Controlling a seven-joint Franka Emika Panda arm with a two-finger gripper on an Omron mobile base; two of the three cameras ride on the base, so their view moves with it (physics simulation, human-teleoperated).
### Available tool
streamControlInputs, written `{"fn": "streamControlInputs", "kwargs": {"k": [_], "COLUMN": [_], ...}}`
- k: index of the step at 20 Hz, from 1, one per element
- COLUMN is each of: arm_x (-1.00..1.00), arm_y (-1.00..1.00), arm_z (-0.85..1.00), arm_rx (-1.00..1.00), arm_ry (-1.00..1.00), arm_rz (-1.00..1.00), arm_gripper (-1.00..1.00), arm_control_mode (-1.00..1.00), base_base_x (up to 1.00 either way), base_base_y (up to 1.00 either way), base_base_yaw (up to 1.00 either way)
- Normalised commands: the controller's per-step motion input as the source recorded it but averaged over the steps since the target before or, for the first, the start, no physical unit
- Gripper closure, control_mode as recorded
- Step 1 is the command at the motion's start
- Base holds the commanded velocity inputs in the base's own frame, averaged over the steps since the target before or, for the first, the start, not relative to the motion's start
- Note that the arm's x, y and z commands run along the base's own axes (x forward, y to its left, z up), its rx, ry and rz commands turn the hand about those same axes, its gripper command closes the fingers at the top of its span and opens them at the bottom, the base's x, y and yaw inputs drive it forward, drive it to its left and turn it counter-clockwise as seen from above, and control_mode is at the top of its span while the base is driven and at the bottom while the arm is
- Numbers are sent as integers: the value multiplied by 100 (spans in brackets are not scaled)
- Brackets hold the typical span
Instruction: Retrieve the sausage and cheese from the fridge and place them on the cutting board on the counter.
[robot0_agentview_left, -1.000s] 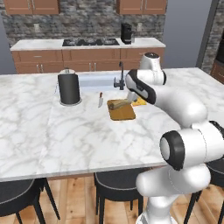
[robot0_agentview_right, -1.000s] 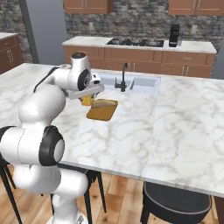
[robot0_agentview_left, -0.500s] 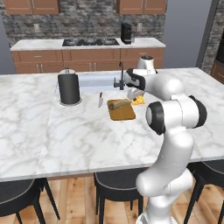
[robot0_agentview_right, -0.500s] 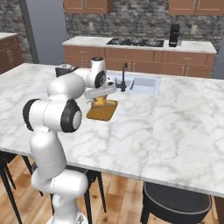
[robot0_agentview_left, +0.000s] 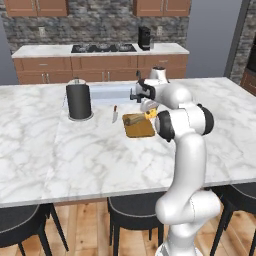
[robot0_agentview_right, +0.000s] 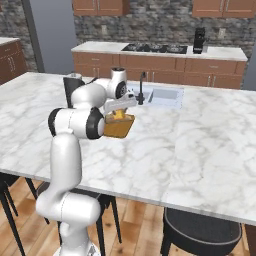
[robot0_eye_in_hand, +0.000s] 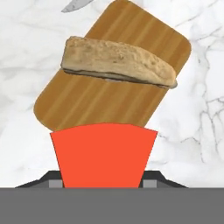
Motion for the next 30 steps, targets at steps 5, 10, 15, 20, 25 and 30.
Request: {"fn": "streamControlInputs", "kwargs": {"k": [5, 10, 15, 20, 25, 30], "arm_x": [36, 18, 11, 9, 32, 18], "arm_y": [0, 0, 0, 2, 1, 0], "arm_z": [-48, -42, -36, -42, -25, -8], "arm_rx": [0, 0, 0, 0, 0, 3], "arm_ry": [0, 0, 0, 0, 0, -9], "arm_rz": [0, 0, 0, 0, 0, 0], "arm_gripper": [100, 100, 100, -100, -100, -100], "arm_control_mode": [-100, -100, -100, -100, -100, -100], "base_base_x": [0, 0, 0, 0, 0, 0], "base_base_y": [0, 0, 0, 0, 0, 0], "base_base_yaw": [0, 0, 0, 0, 0, 0]}}
